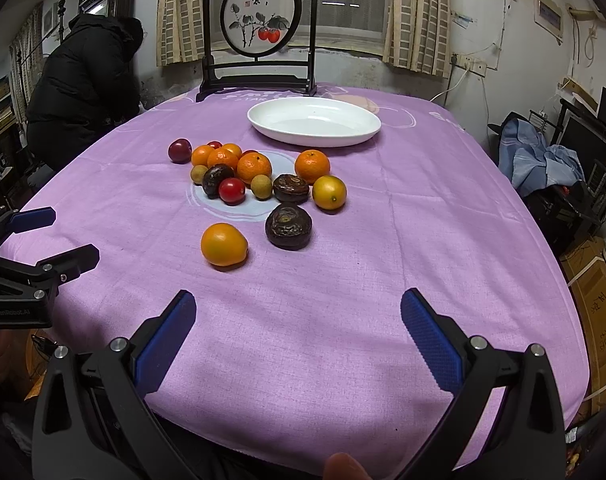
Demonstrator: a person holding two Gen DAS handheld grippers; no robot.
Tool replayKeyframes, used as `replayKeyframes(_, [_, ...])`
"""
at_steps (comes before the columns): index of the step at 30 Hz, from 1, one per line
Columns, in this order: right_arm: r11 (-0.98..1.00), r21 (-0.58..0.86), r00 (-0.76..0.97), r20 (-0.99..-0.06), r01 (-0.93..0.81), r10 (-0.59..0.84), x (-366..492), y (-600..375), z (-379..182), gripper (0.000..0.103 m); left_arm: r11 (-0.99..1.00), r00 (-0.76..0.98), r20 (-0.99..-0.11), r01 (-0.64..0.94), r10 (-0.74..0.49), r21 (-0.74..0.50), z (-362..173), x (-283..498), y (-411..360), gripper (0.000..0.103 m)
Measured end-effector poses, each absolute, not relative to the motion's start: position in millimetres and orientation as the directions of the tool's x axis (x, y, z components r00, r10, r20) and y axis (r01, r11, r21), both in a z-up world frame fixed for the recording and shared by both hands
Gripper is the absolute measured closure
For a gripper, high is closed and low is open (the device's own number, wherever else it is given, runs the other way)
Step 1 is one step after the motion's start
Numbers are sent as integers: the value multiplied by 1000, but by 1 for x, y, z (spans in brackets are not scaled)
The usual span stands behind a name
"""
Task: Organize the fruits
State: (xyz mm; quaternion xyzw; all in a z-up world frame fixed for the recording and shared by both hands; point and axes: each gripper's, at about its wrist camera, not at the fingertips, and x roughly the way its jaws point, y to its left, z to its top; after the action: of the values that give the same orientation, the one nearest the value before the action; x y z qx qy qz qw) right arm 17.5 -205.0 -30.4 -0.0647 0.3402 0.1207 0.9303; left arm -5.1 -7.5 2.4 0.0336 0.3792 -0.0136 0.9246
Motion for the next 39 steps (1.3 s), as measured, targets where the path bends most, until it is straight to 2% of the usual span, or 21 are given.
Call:
replayKeyframes(25, [958, -31, 751, -628, -285, 203, 17, -206, -28, 1, 997, 705, -709, 53, -2, 50, -13, -5, -6, 2])
replayKeyframes(32, [937, 98, 715, -621, -335, 321, 33, -214, -29, 1, 995, 706, -707, 95, -38, 41, -21, 0, -9, 2])
replayKeyframes(33, [939, 104, 708, -630, -329, 318, 39, -214, -29, 4, 993, 707, -706, 107, -47, 41, -24, 0, -10, 2])
replayKeyframes(36, [933, 111, 692, -643, -341, 329, 54, -209, -31, 23, 990, 710, -701, 137, -68, 43, -27, 1, -13, 2])
replayKeyframes(39, [931, 107, 674, -662, -350, 329, 75, -201, -37, 29, 984, 715, -692, 172, -99, 37, -32, 3, -14, 2])
